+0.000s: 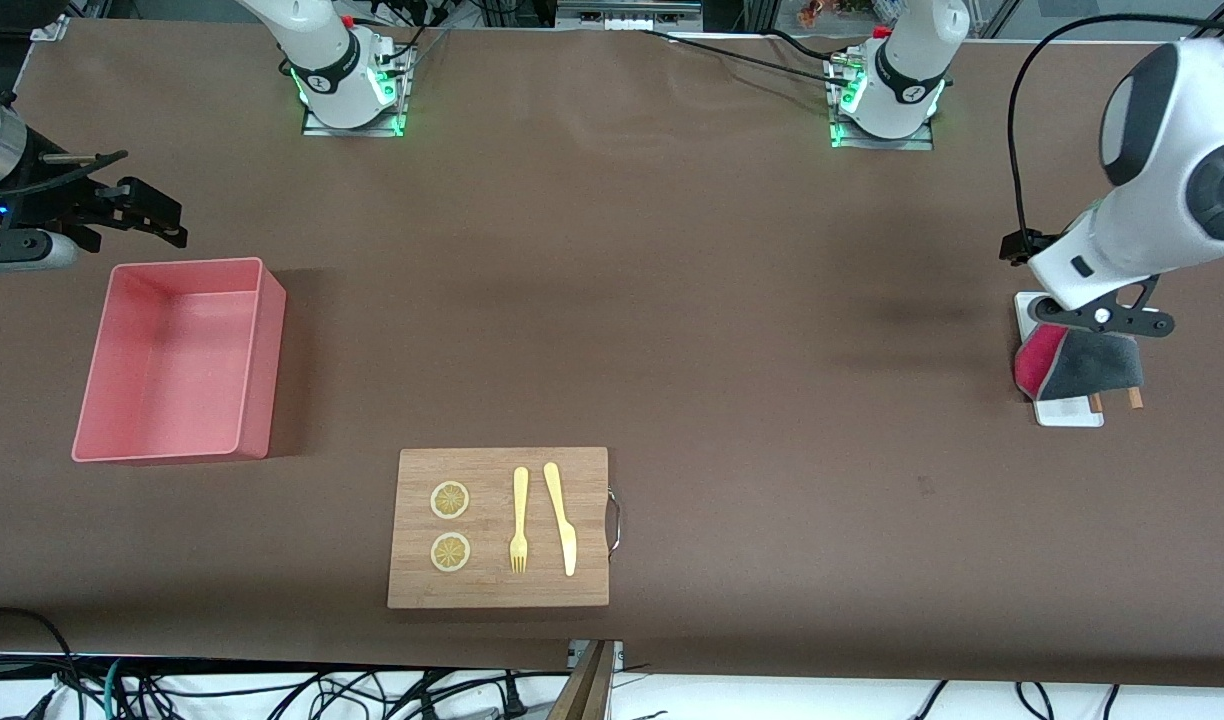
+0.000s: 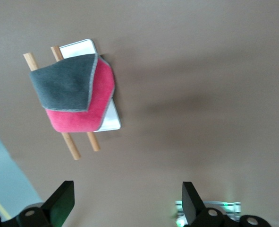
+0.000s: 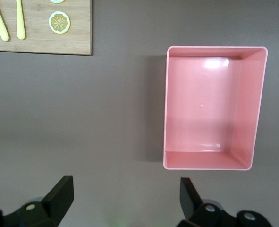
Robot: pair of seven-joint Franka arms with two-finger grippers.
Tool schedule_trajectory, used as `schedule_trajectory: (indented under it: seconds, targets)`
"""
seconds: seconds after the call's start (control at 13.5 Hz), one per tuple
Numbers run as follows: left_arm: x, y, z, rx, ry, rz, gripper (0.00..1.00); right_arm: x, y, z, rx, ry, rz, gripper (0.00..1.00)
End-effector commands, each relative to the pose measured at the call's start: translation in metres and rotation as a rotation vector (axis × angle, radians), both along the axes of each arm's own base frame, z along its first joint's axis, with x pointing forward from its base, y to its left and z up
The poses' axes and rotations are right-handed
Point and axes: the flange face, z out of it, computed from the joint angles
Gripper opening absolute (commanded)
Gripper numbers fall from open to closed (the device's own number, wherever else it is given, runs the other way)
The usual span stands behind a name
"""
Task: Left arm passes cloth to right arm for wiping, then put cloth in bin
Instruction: 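Lower the left gripper onto the grey-pink cloth on the white tray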
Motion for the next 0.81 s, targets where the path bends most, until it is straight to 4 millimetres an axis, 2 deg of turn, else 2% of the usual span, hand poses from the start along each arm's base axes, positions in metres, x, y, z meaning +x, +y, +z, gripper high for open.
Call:
schedule_trajectory:
  seconds: [0.0, 0.22, 0.37, 0.59, 0.74]
  targets:
    - [-0.003, -0.012, -0.029, 0.094, -0.014, -0.132, 1.00, 0.001, -0.002, 0.005, -0.013, 0.004, 0.013, 0.99]
    - [0.000, -0.011, -0.070, 0.151, -0.109, -0.262, 1.00, 0.001, -0.002, 0.005, -0.013, 0.004, 0.013, 0.99]
    - [0.006, -0.013, -0.105, 0.192, -0.167, -0.375, 1.00, 0.001, -0.002, 0.005, -0.013, 0.004, 0.013, 0.99]
    - [0.010, -0.027, -0.160, 0.325, -0.194, -0.400, 1.00, 0.001, -0.002, 0.005, -0.013, 0.004, 0.013, 0.99]
    - [0.004, -0.025, -0.197, 0.416, -0.177, -0.450, 1.00, 0.001, -0.002, 0.005, -0.013, 0.004, 0.011, 0.99]
